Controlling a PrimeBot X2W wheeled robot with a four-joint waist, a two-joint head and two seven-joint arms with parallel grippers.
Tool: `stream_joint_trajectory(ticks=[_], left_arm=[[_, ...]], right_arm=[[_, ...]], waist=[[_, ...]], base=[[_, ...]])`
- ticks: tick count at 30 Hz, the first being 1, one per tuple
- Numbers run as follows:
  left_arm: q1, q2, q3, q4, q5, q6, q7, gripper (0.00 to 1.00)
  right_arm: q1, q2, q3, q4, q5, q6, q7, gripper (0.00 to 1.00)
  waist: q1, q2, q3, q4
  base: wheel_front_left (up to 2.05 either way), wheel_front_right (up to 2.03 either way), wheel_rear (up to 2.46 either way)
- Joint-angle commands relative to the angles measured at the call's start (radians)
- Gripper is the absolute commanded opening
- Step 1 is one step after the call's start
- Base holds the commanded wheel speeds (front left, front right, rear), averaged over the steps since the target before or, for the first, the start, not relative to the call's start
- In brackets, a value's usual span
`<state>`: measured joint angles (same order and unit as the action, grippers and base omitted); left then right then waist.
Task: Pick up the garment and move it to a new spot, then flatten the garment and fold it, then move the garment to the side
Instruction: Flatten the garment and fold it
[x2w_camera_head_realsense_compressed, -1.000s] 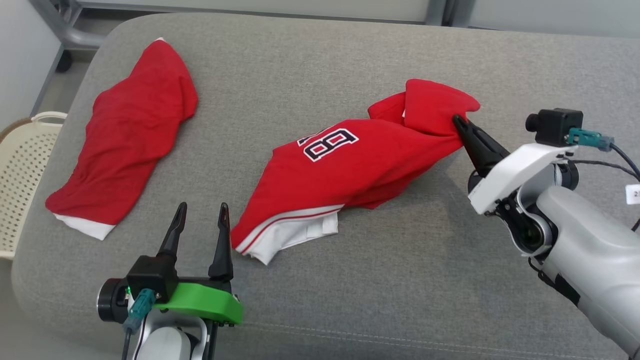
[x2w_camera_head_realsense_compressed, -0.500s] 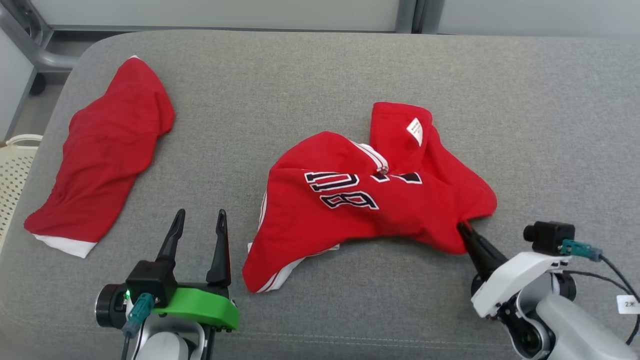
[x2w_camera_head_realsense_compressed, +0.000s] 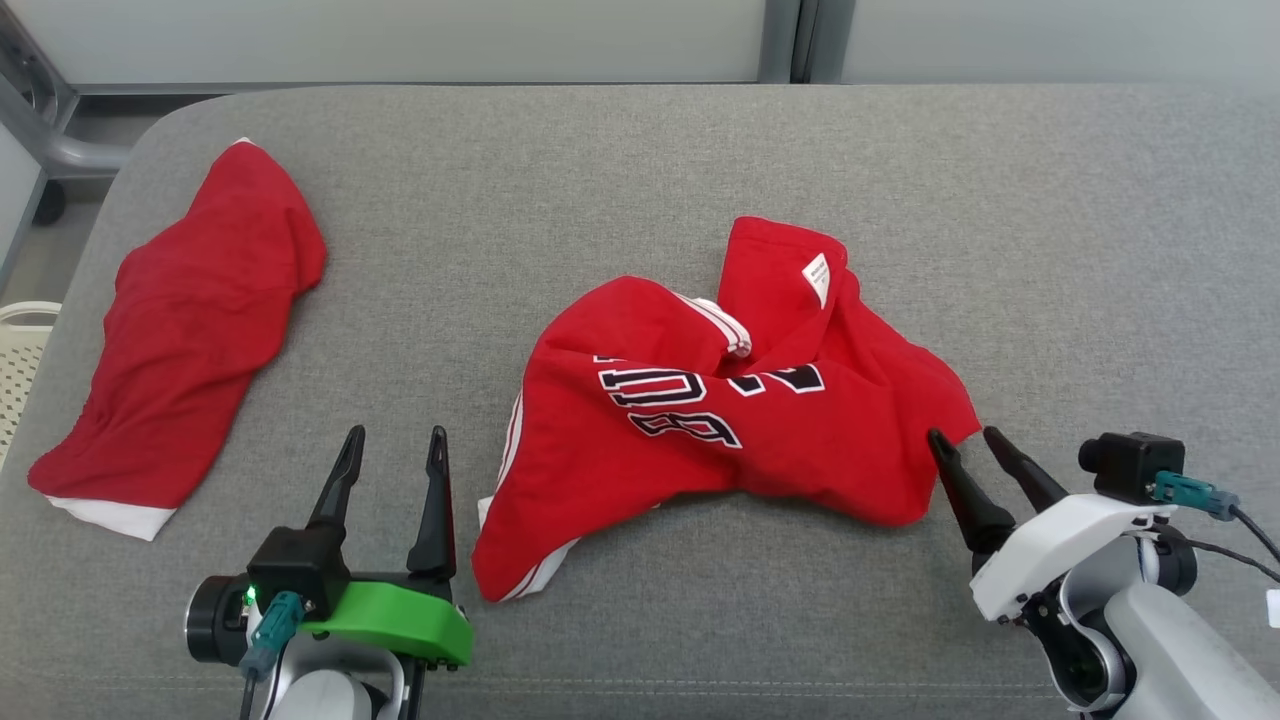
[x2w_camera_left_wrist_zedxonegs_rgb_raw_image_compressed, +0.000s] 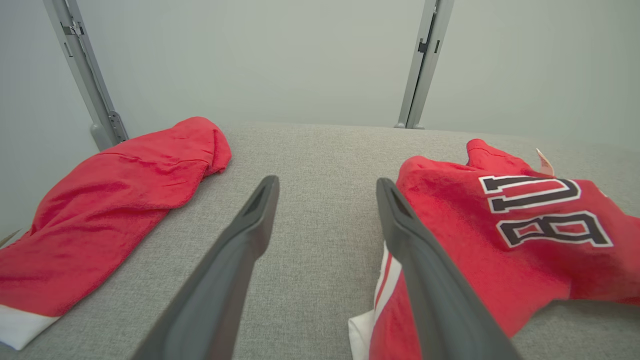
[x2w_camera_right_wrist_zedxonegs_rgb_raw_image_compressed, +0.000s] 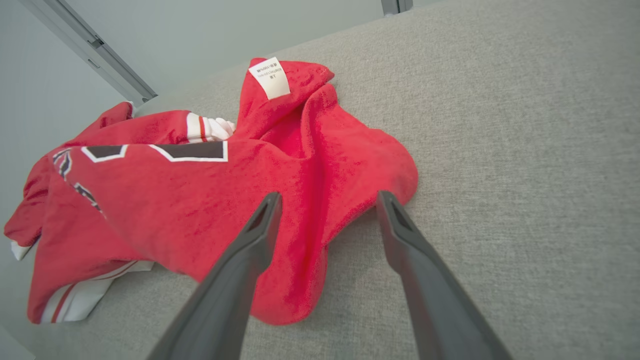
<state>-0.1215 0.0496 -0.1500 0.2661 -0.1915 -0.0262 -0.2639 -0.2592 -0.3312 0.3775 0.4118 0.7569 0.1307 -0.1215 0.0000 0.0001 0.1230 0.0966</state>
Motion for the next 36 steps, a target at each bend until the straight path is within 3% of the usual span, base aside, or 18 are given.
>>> stream_joint_trajectory(ticks=[1, 9, 17, 24, 29, 36], left_arm=[[0.014, 0.002, 0.004, 0.001, 0.005, -0.004, 0.000, 1.00], [0.022, 0.002, 0.004, 0.006, 0.009, -0.008, 0.000, 1.00], [0.032, 0.002, -0.012, 0.053, 0.016, -0.035, 0.000, 1.00], [0.050, 0.002, -0.058, 0.110, 0.000, -0.057, 0.000, 1.00], [0.062, 0.002, -0.062, 0.113, -0.011, -0.049, 0.000, 1.00], [0.077, 0.002, -0.079, 0.132, -0.017, -0.055, 0.000, 1.00]], right_arm=[[0.020, 0.001, -0.023, -0.017, -0.020, 0.000, 0.006, 1.00], [0.017, 0.023, -0.136, -0.104, -0.157, 0.000, 0.093, 1.00], [-0.063, 0.024, -0.183, -0.021, -0.269, 0.000, 0.115, 1.00], [-0.107, 0.038, -0.214, -0.017, -0.289, 0.000, 0.004, 1.00], [-0.085, 0.041, -0.229, -0.055, -0.300, 0.000, -0.067, 1.00], [0.001, 0.058, -0.250, -0.171, -0.310, 0.000, -0.110, 1.00]], waist=[[0.0000, -0.0001, -0.004, -0.001], [0.0000, -0.0001, -0.004, 0.004], [0.0000, -0.0001, 0.010, 0.020], [0.0000, -0.0001, 0.021, 0.027], [0.0000, -0.0001, 0.027, 0.015], [0.0000, -0.0001, 0.037, -0.020]], base=[[0.00, 0.00, 0.00], [0.00, 0.00, 0.00], [0.00, 0.00, 0.00], [0.00, 0.00, 0.00], [0.00, 0.00, 0.00], [0.00, 0.00, 0.00]])
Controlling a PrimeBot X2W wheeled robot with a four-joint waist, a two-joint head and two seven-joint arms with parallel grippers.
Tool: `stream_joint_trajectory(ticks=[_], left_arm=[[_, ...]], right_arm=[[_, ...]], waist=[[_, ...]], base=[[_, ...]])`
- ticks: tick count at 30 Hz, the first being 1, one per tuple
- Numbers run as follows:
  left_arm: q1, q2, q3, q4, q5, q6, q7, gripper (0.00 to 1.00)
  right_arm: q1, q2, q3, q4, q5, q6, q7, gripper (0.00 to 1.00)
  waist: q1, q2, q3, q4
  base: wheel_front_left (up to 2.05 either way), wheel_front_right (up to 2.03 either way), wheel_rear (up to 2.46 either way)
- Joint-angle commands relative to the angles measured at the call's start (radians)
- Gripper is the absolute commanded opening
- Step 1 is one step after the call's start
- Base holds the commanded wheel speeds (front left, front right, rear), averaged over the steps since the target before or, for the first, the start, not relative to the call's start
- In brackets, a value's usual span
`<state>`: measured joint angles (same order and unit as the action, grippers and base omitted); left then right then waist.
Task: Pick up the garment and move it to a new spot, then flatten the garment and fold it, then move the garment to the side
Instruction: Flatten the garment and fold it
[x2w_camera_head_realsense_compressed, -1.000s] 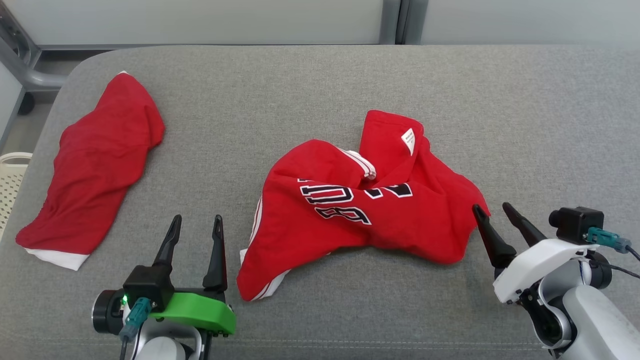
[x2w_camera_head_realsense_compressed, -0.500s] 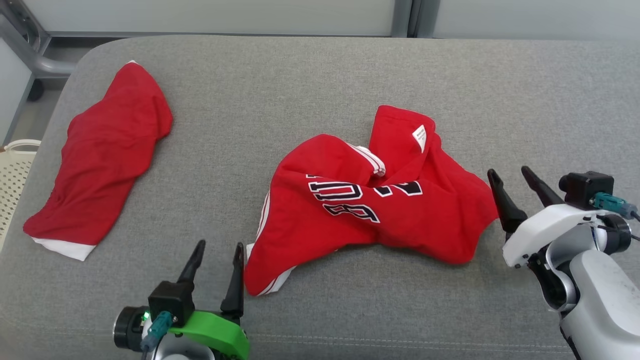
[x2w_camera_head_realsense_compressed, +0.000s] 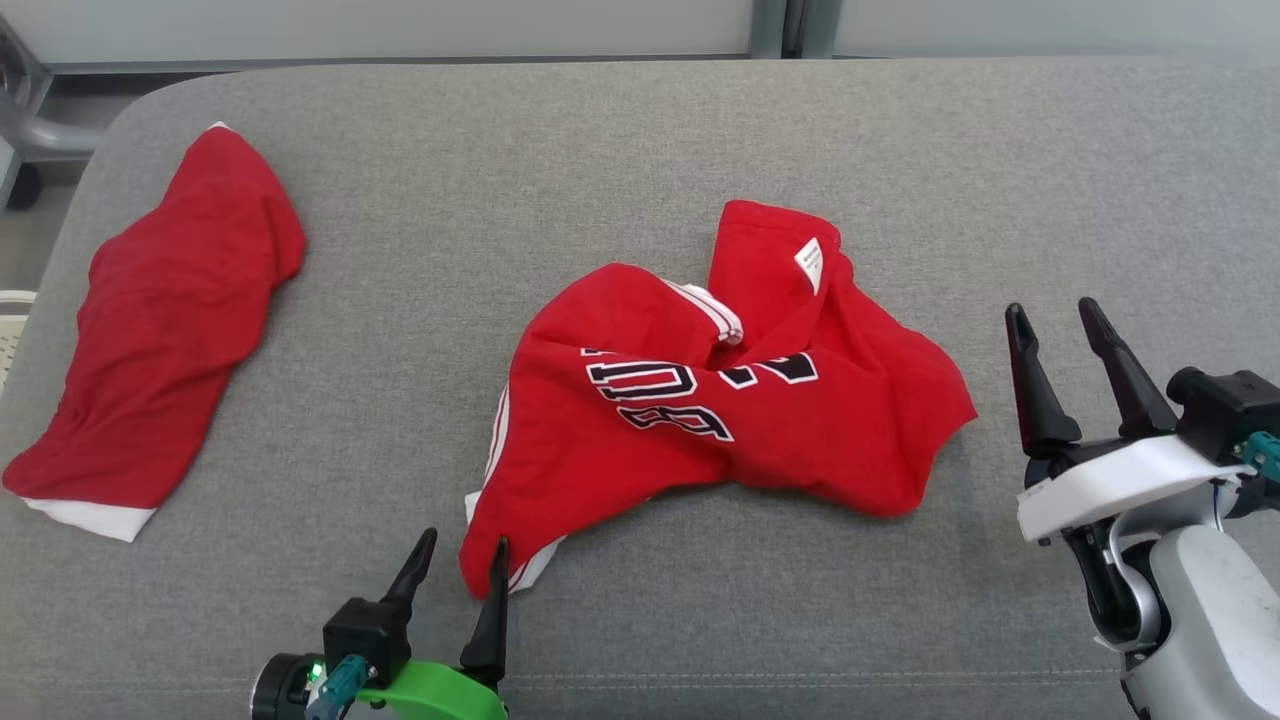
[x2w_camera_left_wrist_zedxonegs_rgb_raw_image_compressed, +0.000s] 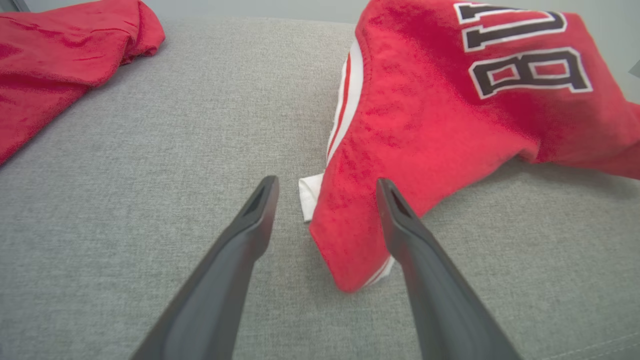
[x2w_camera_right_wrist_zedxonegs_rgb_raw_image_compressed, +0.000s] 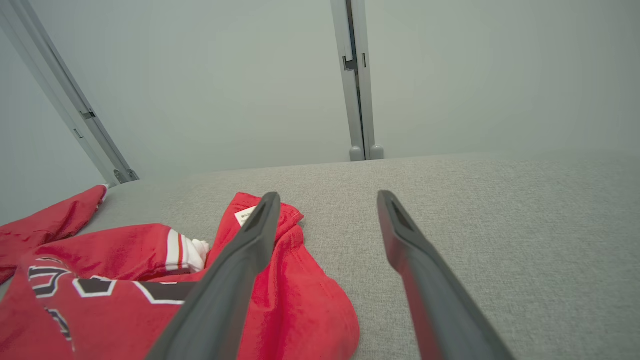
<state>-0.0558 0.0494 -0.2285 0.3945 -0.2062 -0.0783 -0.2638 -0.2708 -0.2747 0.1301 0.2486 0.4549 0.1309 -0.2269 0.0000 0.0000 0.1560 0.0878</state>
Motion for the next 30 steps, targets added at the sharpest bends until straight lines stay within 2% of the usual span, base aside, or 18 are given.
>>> stream_joint_trajectory(ticks=[1, 10, 18, 19, 20, 21, 30], left_arm=[[0.015, 0.002, -0.003, 0.012, 0.001, -0.005, 0.000, 1.00], [0.010, 0.009, 0.006, 0.126, -0.006, -0.019, 0.001, 1.00], [-0.042, 0.005, -0.042, 0.230, -0.058, -0.038, 0.004, 1.00], [-0.051, 0.004, -0.049, 0.240, -0.065, -0.040, 0.003, 0.52], [-0.060, 0.004, -0.058, 0.246, -0.063, -0.042, 0.002, 0.21], [-0.069, 0.003, -0.059, 0.244, -0.062, -0.042, 0.001, 0.00], [-0.067, 0.041, -0.027, 0.080, 0.002, 0.022, -0.001, 0.00]], right_arm=[[0.025, 0.004, -0.003, -0.021, -0.011, 0.000, -0.004, 1.00], [0.083, 0.037, -0.019, -0.087, -0.027, 0.000, 0.031, 1.00], [0.090, 0.050, -0.012, -0.092, -0.035, 0.000, 0.047, 1.00], [0.090, 0.051, -0.012, -0.092, -0.037, 0.000, 0.048, 1.00], [0.091, 0.051, -0.011, -0.092, -0.038, 0.000, 0.049, 1.00], [0.090, 0.051, -0.010, -0.093, -0.040, 0.000, 0.048, 1.00], [0.098, 0.056, -0.014, -0.085, -0.048, 0.000, 0.040, 1.00]], waist=[[0.0000, 0.0000, 0.006, -0.017], [0.0000, 0.0000, 0.002, -0.049], [0.0000, 0.0000, -0.008, -0.057], [0.0000, 0.0000, -0.009, -0.058], [0.0000, 0.0000, -0.011, -0.058], [0.0000, 0.0000, -0.012, -0.059], [0.0000, 0.0000, -0.012, -0.049]], base=[[0.00, 0.00, 0.00], [0.00, 0.00, 0.00], [0.00, 0.00, 0.00], [0.00, 0.00, 0.00], [0.00, 0.00, 0.00], [0.00, 0.00, 0.00], [0.00, 0.00, 0.00]])
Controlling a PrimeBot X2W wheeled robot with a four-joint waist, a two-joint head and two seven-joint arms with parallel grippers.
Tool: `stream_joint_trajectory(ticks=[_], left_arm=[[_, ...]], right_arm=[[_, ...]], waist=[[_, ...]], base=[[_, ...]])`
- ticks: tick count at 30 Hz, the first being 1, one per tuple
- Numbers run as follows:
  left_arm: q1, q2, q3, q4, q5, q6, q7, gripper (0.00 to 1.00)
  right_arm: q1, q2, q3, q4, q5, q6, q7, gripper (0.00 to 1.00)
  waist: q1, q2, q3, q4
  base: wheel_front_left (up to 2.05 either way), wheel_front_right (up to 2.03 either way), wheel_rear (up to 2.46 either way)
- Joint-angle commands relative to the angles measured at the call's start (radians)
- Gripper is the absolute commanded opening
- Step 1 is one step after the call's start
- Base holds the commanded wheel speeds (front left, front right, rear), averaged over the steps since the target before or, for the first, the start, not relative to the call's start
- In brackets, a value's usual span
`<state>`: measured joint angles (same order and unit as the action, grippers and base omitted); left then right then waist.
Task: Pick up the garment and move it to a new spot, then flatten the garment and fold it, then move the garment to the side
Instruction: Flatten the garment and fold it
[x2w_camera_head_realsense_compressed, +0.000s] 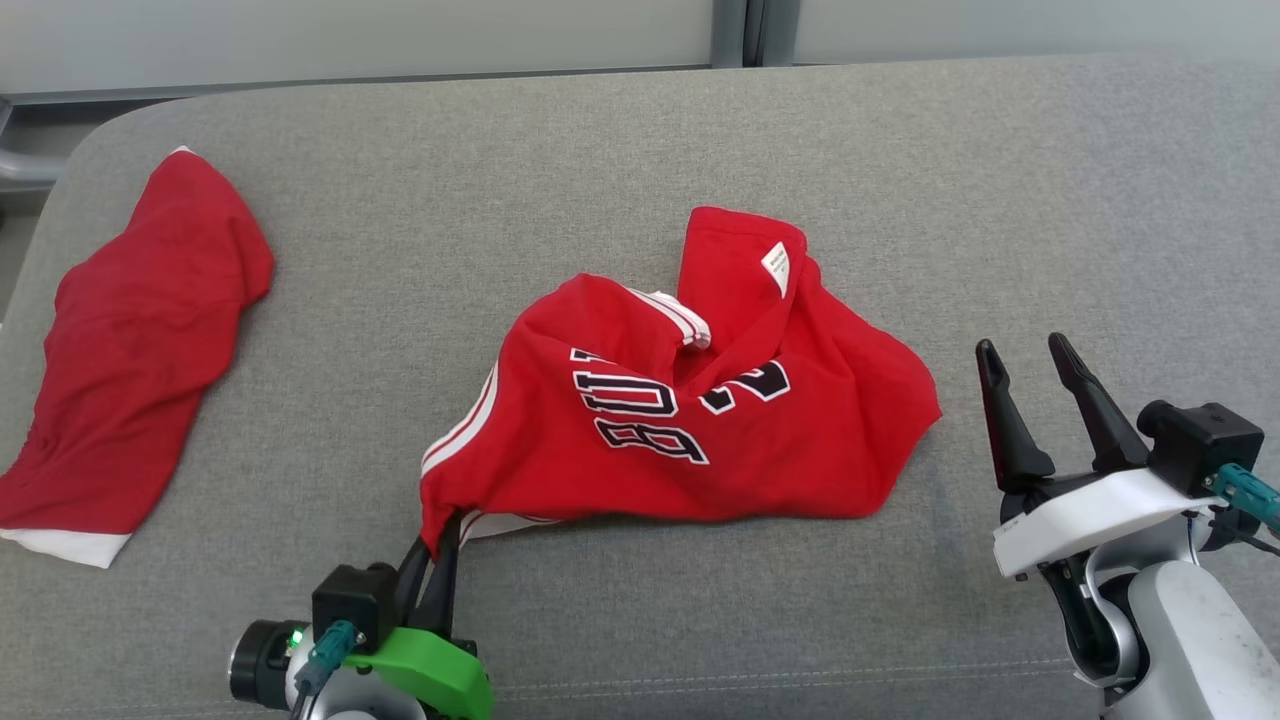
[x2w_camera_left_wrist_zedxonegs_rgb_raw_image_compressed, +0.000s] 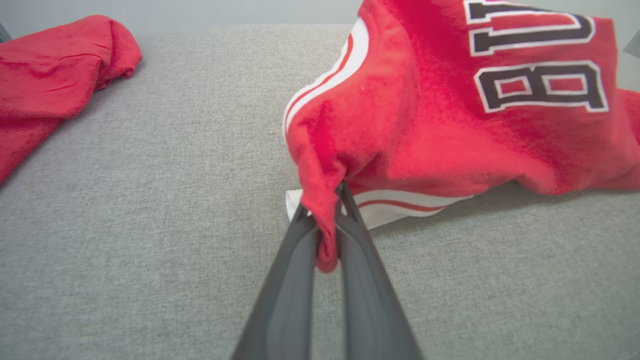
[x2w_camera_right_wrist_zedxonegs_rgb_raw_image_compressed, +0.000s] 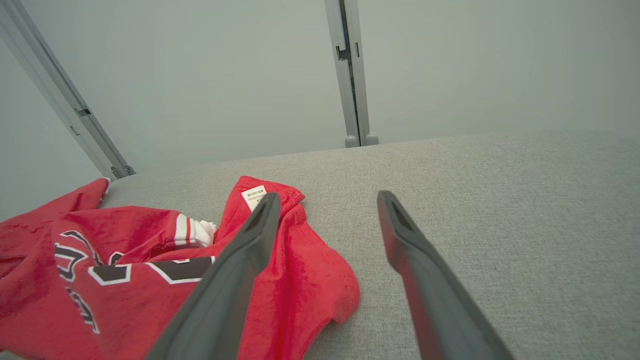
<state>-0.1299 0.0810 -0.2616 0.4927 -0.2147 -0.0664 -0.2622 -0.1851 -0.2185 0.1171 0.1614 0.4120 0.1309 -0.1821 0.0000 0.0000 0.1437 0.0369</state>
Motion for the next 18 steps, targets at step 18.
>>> stream_joint_trajectory(ticks=[18], left_arm=[[0.157, 0.123, 0.023, -0.497, 0.026, 0.056, 0.183, 0.00]], right_arm=[[-0.003, 0.012, 0.000, 0.034, 0.003, 0.000, -0.023, 1.00]], waist=[[0.0000, 0.0000, 0.009, 0.015]], base=[[0.00, 0.00, 0.00]])
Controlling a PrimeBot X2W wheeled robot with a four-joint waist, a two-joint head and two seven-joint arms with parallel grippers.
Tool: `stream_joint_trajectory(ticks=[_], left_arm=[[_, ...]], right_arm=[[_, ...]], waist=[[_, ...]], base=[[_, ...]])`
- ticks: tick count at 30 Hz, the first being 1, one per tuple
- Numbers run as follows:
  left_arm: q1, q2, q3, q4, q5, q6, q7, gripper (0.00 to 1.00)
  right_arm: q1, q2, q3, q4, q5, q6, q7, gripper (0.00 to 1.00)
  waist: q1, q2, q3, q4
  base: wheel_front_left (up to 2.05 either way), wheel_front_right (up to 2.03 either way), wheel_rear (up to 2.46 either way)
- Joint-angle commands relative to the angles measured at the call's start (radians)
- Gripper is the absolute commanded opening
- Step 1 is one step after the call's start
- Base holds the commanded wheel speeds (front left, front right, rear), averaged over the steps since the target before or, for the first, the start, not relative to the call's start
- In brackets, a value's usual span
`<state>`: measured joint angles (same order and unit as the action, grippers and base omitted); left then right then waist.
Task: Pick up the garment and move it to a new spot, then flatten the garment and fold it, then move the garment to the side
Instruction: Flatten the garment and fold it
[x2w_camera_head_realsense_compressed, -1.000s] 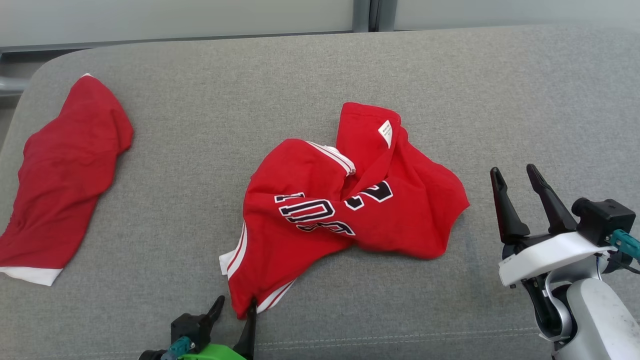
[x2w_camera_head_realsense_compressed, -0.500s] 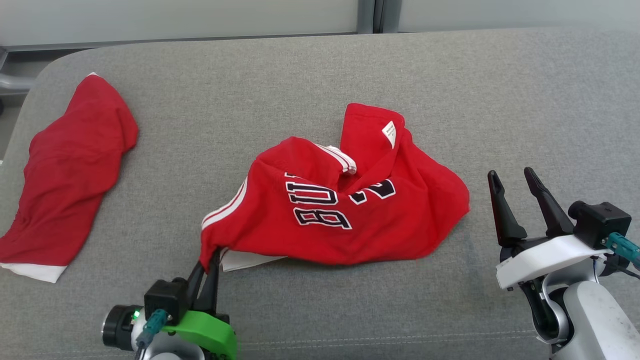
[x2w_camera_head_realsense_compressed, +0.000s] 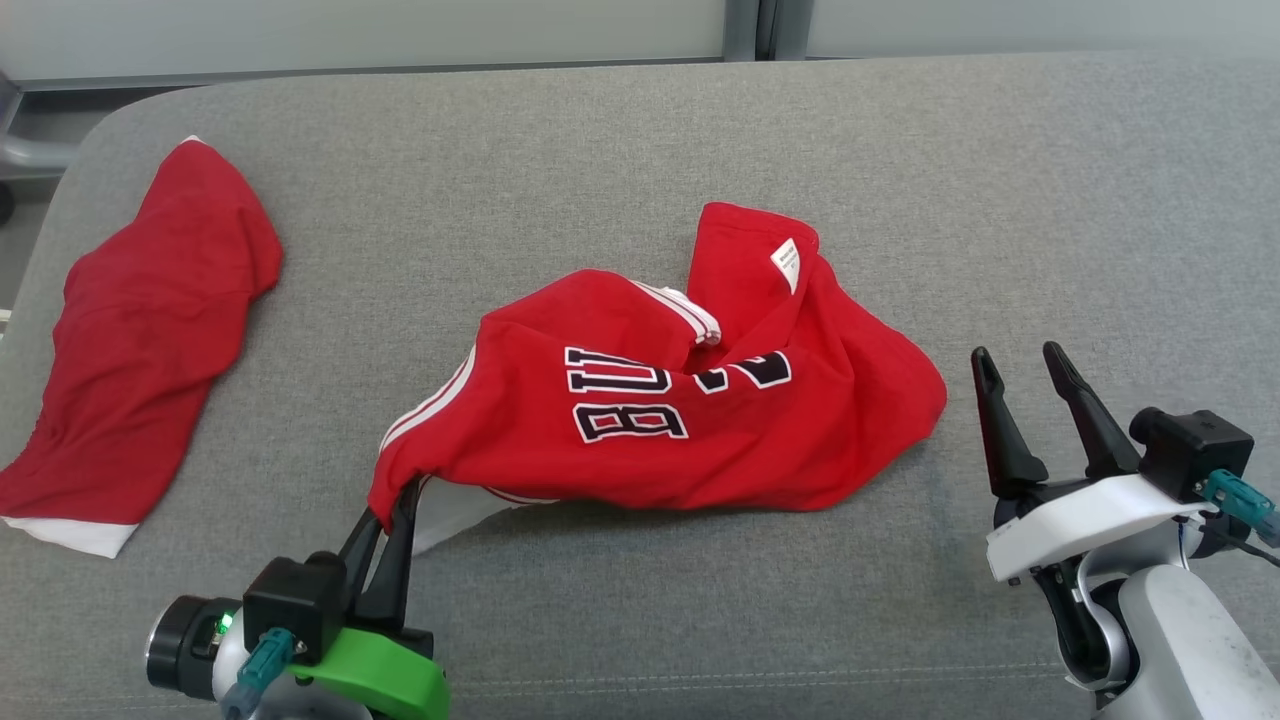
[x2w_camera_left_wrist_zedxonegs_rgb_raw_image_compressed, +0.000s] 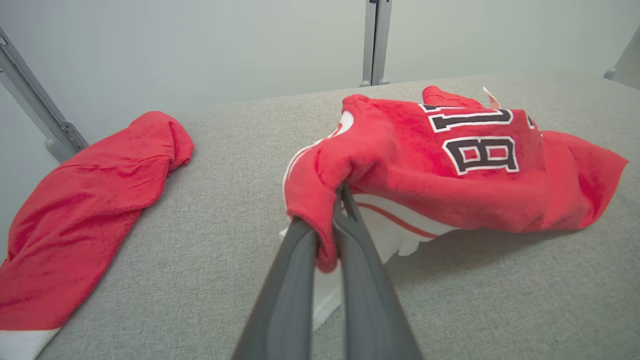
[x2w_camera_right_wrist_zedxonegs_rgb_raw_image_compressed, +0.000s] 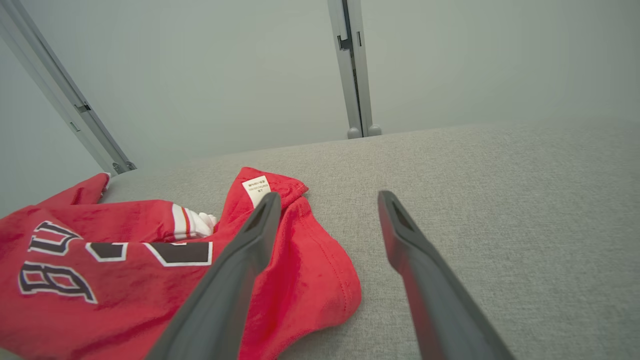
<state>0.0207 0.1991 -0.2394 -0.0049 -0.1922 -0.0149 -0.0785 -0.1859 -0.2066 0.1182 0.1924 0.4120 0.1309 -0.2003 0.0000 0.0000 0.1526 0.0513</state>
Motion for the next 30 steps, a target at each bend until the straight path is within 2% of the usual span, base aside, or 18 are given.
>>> stream_joint_trajectory(ticks=[1, 3, 8, 9, 11, 13, 14, 16, 24, 30], left_arm=[[0.001, 0.016, -0.001, -0.023, 0.011, 0.002, 0.018, 0.00], [-0.025, 0.024, -0.004, -0.034, 0.011, -0.005, 0.021, 0.00], [-0.136, 0.037, 0.002, 0.053, -0.012, -0.043, 0.007, 0.00], [-0.159, 0.052, -0.002, 0.084, -0.002, -0.051, 0.014, 0.00], [-0.212, 0.039, 0.005, 0.142, -0.044, -0.068, -0.007, 0.00], [-0.259, 0.070, -0.007, 0.223, -0.020, -0.081, -0.009, 0.00], [-0.287, 0.055, -0.003, 0.259, -0.047, -0.085, -0.028, 0.00], [-0.336, 0.066, -0.016, 0.348, -0.045, -0.096, -0.048, 0.00], [-0.514, 0.059, -0.052, 0.656, -0.076, -0.112, -0.162, 0.00], [-0.585, 0.054, -0.028, 0.767, -0.067, -0.098, -0.188, 0.00]], right_arm=[[-0.008, 0.001, 0.003, 0.009, 0.003, 0.000, -0.006, 1.00], [-0.017, 0.003, 0.008, 0.015, 0.005, 0.000, -0.008, 1.00], [-0.037, -0.001, 0.021, 0.038, 0.010, 0.000, -0.010, 1.00], [-0.045, 0.000, 0.027, 0.042, 0.011, 0.000, -0.010, 1.00], [-0.055, -0.001, 0.035, 0.050, 0.009, 0.000, -0.010, 1.00], [-0.065, 0.000, 0.043, 0.060, 0.010, 0.000, -0.011, 1.00], [-0.070, 0.000, 0.045, 0.062, 0.010, 0.000, -0.013, 1.00], [-0.078, 0.001, 0.048, 0.071, 0.009, 0.000, -0.014, 1.00], [-0.107, -0.004, 0.070, 0.091, 0.008, 0.000, -0.023, 1.00], [-0.113, -0.008, 0.081, 0.102, 0.008, 0.000, -0.029, 1.00]], waist=[[0.0000, 0.0000, 0.002, 0.001], [0.0000, 0.0000, 0.002, -0.001], [0.0000, 0.0000, 0.006, -0.015], [0.0000, 0.0000, 0.008, -0.022], [0.0000, 0.0000, 0.016, -0.033], [0.0000, 0.0000, 0.025, -0.049], [0.0000, 0.0000, 0.030, -0.054], [0.0000, 0.0000, 0.040, -0.068], [0.0000, 0.0000, 0.065, -0.112], [0.0000, 0.0000, 0.068, -0.127]], base=[[0.00, 0.00, 0.00], [0.00, 0.00, 0.00], [0.00, 0.00, 0.00], [0.00, 0.00, 0.00], [0.00, 0.00, 0.00], [0.00, 0.00, 0.00], [0.00, 0.00, 0.00], [0.00, 0.00, 0.00], [0.00, 0.00, 0.00], [0.00, 0.00, 0.00]])
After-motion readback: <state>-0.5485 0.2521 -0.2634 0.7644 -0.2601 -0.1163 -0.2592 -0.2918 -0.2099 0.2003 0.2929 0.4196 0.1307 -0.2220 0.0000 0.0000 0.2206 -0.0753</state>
